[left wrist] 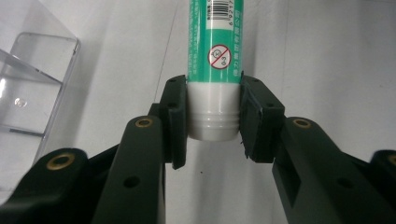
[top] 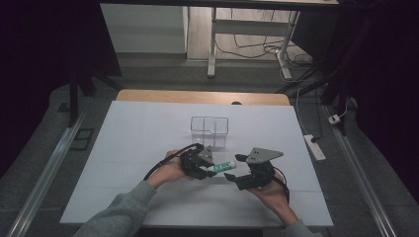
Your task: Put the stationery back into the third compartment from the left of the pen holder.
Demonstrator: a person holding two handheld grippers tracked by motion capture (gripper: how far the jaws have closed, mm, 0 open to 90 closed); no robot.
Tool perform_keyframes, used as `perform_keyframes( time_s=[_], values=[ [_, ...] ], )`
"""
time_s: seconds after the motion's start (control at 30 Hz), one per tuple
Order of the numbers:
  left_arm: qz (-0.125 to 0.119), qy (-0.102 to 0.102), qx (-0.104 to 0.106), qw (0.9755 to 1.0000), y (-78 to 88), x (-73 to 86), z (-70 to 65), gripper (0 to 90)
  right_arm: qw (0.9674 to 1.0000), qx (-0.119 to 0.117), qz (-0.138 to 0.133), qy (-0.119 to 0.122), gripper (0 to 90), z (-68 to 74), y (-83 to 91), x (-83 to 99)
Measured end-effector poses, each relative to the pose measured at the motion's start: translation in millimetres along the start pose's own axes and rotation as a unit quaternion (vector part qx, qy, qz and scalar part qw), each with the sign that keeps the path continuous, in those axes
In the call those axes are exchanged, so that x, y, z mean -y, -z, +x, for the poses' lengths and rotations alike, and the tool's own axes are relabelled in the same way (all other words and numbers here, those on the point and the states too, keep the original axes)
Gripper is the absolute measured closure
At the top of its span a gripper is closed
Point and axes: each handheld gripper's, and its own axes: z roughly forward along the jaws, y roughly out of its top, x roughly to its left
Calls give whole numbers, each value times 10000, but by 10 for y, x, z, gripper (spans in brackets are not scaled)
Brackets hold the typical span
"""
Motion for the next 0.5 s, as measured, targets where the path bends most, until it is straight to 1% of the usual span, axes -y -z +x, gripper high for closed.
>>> perform_keyframes(
  time_s=[0.1, 0.27, 0.3, 0.4, 0.5],
  values=[
    [48, 53, 27, 10000, -16, -3, 11, 644, 10000, -74, 26, -9, 247, 30, -31, -42],
    [53, 79, 91, 9999, -45, -16, 20, 644, 9996, -174, 165, 146, 256, 98, -106, -76],
    [54, 78, 95, 9999, -48, -21, 18, 644, 9994, -145, 239, 209, 257, 109, -119, -82],
    [57, 44, 129, 9999, -51, -35, 5, 644, 9988, -108, 361, 302, 257, 124, -168, -93],
    [61, 13, 169, 9998, -50, -49, -11, 643, 9974, -42, 556, 455, 268, 139, -208, -105]
  ],
)
